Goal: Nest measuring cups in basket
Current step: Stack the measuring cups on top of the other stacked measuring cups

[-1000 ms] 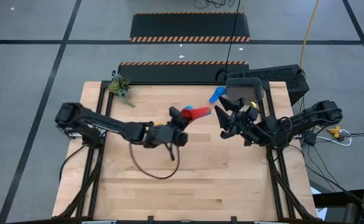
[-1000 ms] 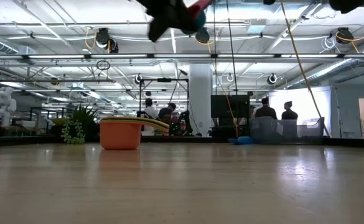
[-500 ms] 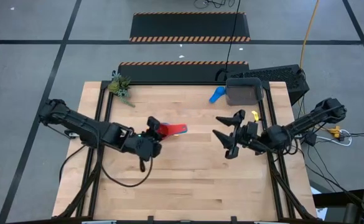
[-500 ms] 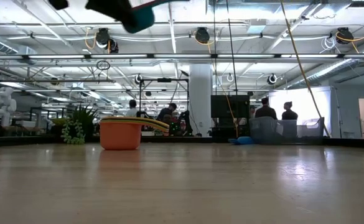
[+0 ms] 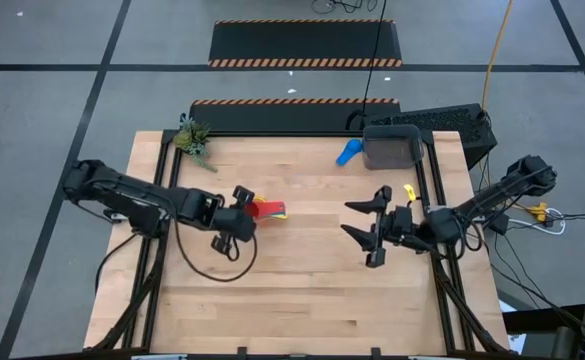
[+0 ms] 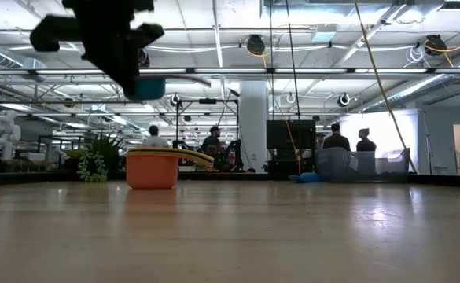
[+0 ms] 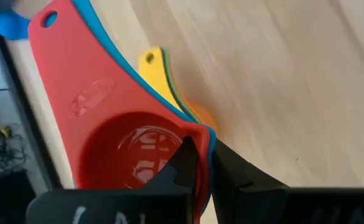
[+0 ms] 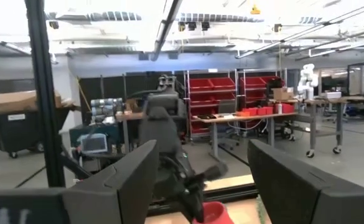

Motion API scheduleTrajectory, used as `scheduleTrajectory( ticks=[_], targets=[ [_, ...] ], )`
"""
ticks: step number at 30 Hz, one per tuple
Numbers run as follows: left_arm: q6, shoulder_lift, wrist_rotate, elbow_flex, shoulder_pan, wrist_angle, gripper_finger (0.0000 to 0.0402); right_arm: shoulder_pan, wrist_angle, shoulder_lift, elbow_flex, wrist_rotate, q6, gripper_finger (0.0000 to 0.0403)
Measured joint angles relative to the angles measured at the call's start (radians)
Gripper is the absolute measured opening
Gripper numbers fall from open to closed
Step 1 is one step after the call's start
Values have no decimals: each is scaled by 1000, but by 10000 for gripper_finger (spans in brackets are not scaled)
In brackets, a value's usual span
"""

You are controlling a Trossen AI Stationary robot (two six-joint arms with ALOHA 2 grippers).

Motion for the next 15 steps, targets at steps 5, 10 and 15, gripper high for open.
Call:
scheduleTrajectory(
  ticks=[5,10,15],
  targets=[
    [130,0,27,-81,46,29,20,16,-4,-19,0,-1,-44,242],
    [260,0,71,-161,96,135,20,16,-16,-28,0,3,-51,242],
    [314,0,100,-205,147,199,27,16,-17,-28,0,3,-68,242]
  ],
)
